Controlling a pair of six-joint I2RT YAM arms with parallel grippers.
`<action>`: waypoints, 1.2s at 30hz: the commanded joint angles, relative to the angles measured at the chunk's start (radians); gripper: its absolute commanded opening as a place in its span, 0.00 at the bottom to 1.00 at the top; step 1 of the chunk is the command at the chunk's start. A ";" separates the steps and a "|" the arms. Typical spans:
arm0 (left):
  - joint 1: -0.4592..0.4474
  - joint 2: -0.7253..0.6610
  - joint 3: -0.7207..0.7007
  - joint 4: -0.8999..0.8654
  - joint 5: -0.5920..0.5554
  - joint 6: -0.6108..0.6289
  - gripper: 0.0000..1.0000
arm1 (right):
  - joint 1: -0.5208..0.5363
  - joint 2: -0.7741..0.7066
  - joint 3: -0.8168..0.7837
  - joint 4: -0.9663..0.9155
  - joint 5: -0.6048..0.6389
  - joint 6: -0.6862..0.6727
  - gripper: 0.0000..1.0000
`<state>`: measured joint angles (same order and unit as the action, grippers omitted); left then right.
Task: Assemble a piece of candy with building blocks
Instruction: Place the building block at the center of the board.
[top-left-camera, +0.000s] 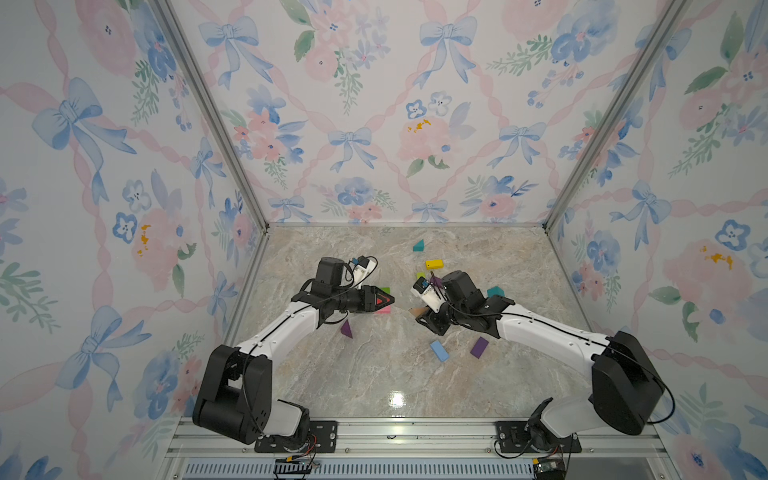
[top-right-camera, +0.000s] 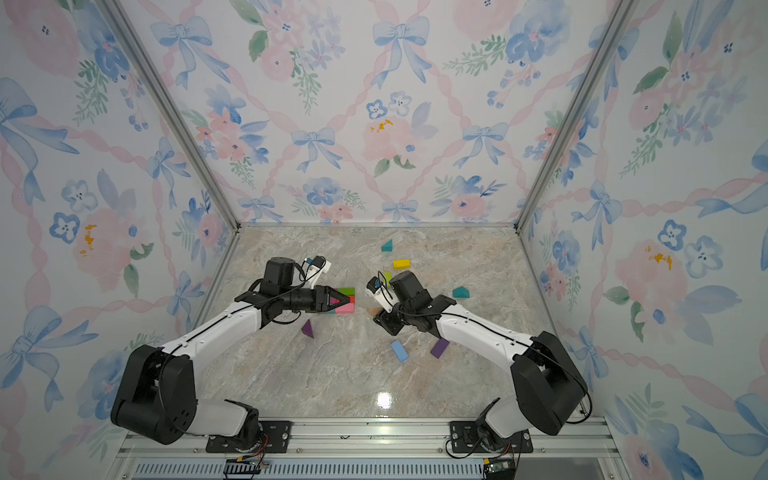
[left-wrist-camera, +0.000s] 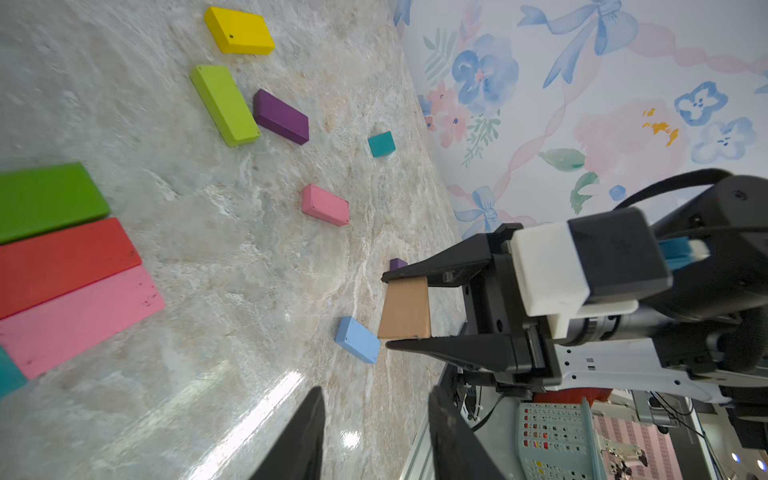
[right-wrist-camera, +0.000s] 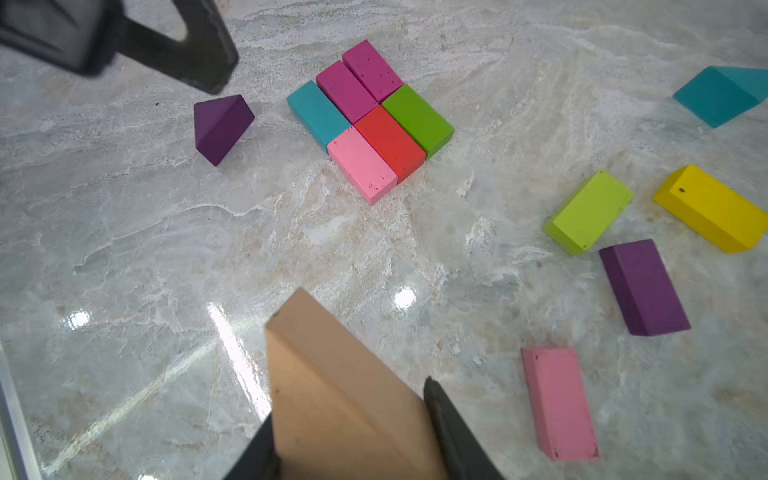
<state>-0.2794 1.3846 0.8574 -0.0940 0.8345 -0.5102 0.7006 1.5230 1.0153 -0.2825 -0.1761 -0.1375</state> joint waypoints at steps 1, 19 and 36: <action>0.023 -0.056 -0.013 -0.002 -0.131 -0.008 0.44 | -0.031 0.116 0.121 -0.071 0.021 0.030 0.43; 0.055 -0.136 -0.009 -0.005 -0.290 0.042 0.46 | -0.113 0.767 0.841 -0.325 0.046 0.050 0.42; 0.065 -0.151 -0.041 -0.005 -0.346 0.061 0.47 | -0.125 1.004 1.195 -0.498 0.066 0.128 0.44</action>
<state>-0.2214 1.2575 0.8383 -0.0944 0.5110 -0.4747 0.5823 2.4752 2.1475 -0.7097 -0.1181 -0.0494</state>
